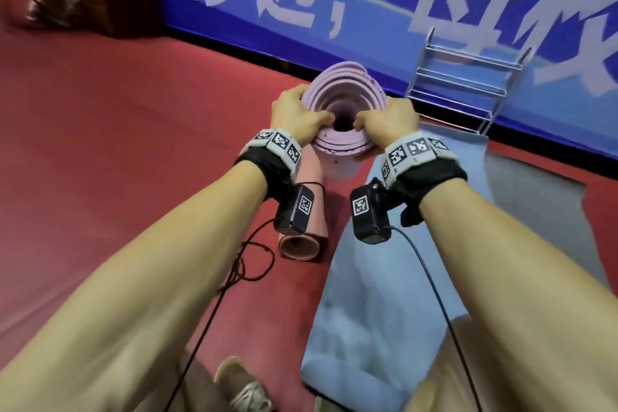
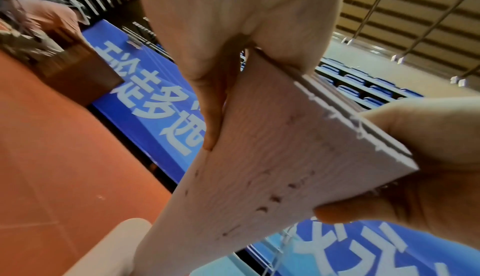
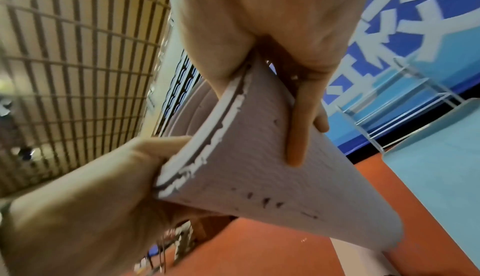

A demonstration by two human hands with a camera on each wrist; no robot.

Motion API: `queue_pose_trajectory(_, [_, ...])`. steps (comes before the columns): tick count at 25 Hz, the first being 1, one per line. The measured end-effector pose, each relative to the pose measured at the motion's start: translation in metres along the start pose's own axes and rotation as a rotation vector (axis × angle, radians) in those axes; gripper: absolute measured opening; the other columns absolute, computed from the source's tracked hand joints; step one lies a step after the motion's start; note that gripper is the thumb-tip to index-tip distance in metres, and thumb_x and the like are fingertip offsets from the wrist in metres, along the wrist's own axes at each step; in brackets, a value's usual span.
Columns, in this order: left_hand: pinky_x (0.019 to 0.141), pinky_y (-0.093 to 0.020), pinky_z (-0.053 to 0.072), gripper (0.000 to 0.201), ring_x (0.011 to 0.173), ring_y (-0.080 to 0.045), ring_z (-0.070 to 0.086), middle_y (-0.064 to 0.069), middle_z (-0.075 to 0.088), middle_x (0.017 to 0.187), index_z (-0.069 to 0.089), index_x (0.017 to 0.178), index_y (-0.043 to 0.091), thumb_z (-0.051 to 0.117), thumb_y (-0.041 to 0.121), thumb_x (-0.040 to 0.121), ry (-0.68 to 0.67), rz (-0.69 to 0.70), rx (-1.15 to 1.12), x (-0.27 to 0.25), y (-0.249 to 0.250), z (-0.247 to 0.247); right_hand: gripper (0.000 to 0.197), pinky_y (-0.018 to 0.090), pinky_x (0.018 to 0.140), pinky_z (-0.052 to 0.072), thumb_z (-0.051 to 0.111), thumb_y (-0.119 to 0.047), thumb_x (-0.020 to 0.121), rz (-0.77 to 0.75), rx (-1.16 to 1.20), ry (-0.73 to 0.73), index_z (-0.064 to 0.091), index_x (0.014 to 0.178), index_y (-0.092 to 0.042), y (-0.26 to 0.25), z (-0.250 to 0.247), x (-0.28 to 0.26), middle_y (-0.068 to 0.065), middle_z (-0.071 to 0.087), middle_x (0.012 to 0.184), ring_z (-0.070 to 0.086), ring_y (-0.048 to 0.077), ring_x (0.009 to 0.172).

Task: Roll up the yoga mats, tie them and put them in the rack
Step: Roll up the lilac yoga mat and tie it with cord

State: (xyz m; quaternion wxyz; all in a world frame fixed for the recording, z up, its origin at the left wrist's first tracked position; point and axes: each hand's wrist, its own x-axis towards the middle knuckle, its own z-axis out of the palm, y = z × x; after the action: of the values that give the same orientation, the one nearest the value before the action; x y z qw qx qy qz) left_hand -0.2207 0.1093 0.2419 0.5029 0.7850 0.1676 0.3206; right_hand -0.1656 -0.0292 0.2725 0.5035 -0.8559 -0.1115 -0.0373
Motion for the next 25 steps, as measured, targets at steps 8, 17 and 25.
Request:
queue_pose_trajectory(8, [0.082,-0.024,0.044,0.045,0.104,-0.026,0.063,-0.003,0.071,0.11,0.065,0.117,0.021,0.072,0.042,0.078,0.079,-0.224,0.234,0.04,-0.112,-0.02,0.065,0.019,0.1,0.044,0.061,-0.002,0.073,-0.203,0.02,-0.119,0.062,0.133,-0.027,0.039,0.132,0.034,-0.001,0.072,0.119,0.063,0.018,0.112])
queue_pose_trajectory(17, [0.078,-0.016,0.039,0.038,0.09,-0.016,0.062,0.005,0.069,0.09,0.069,0.11,0.021,0.074,0.033,0.075,0.254,-0.372,0.153,0.04,-0.274,-0.027,0.077,0.039,0.106,0.048,0.062,-0.018,0.066,-0.091,0.131,-0.414,0.053,0.142,-0.031,0.136,0.291,0.06,0.004,0.068,0.124,0.062,0.026,0.116])
queue_pose_trajectory(25, [0.076,-0.026,0.045,0.041,0.095,-0.029,0.067,-0.009,0.073,0.093,0.074,0.098,0.012,0.072,0.039,0.068,0.291,-0.612,0.188,0.004,-0.384,-0.018,0.038,0.047,0.093,0.056,0.047,-0.001,0.069,0.372,0.334,-0.339,0.074,0.09,-0.017,0.248,0.367,0.011,0.012,0.075,0.092,0.072,0.027,0.095])
